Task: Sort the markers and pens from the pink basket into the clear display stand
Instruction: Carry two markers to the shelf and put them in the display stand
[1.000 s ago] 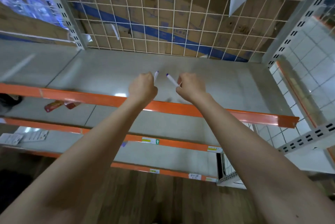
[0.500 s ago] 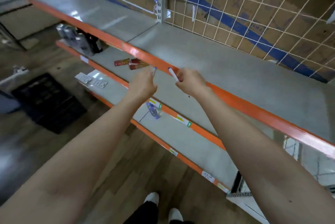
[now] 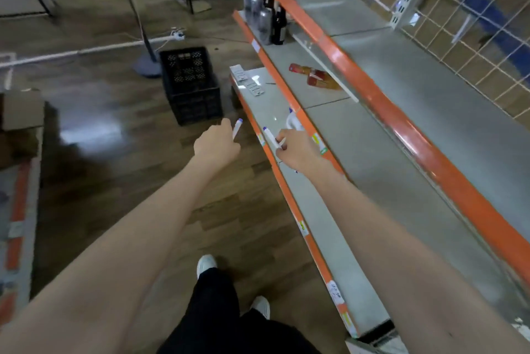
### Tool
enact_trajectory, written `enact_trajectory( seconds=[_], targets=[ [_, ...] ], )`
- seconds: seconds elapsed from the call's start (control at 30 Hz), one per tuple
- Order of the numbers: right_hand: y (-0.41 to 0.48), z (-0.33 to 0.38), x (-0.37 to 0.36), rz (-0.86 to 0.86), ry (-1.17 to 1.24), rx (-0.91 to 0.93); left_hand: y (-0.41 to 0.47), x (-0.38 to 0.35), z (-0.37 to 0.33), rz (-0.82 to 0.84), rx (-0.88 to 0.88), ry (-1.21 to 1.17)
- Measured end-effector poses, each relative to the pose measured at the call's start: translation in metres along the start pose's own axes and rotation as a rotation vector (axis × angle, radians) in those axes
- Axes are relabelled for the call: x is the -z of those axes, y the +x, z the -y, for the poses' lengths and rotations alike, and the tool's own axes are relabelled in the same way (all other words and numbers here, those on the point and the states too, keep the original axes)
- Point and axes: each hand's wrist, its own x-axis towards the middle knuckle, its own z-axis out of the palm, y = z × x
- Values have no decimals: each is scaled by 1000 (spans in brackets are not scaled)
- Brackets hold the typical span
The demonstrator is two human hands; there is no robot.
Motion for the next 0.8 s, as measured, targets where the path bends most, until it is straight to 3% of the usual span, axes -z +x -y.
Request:
enact_trajectory(
  seconds=[0.43,0.8],
  targets=[
    [7,133,-89,318,-82,320,-68,14,165,-25,353,-126],
    [10,295,-160,410,-180,602,-136,59,302,-174,629,-177]
  ],
)
